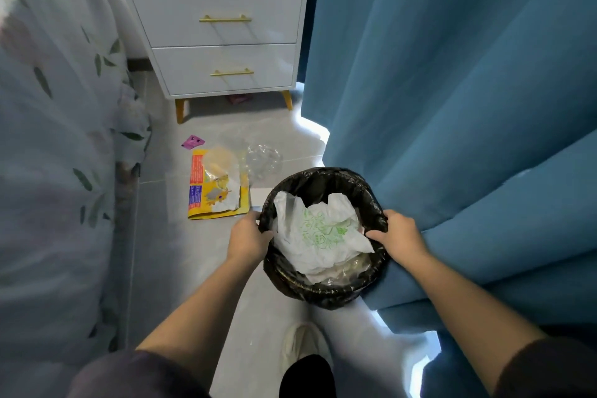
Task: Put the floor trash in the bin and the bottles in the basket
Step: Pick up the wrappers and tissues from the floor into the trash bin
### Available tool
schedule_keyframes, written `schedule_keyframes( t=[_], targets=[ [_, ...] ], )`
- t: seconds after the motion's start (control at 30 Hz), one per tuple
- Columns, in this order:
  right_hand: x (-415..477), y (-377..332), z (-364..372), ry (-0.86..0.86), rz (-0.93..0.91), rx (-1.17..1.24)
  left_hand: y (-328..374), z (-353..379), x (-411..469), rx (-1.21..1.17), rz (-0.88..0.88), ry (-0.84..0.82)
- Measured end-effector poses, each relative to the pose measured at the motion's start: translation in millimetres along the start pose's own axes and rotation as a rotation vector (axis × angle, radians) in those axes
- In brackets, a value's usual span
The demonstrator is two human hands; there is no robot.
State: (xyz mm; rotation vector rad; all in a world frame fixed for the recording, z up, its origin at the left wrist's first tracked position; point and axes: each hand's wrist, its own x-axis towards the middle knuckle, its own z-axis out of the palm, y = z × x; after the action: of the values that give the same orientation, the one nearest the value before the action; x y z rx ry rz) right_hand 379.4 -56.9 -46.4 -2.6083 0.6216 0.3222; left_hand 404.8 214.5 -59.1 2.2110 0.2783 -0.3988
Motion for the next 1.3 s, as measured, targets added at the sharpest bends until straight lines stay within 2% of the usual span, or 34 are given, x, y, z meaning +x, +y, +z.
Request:
schedule_keyframes(
  t=[0.17,0.53,0.67,0.77,0.93,1.17,1.3],
  targets=[
    [0,17,7,0.045,-0.032,-0.050,9,13,-1,0.010,0.013,-0.032],
    [0,54,-17,0.061,0.034,-0.248,40,58,-1,0.073,0.114,-0.108],
    [-3,49,-20,0.071,0.018,-0.388,43,49,-7,0.314,0.142,-0.198],
    [-14,32,-25,0.096,0.012,-0.449,41,27,-19,0.447,0.179,-0.200],
    [-45,0,-35,0.245,-0.128,-0.582,33,-23,-51,0.593,0.240,-0.152],
    [-99,-57,-42,0.132,-0.338,-0.543,30,-74,-104,0.783,0.382,-0.070],
    [-117,-77,-29,0.081,-0.447,-0.548,24,-87,-116,0.892,0.397,-0.042]
  ],
)
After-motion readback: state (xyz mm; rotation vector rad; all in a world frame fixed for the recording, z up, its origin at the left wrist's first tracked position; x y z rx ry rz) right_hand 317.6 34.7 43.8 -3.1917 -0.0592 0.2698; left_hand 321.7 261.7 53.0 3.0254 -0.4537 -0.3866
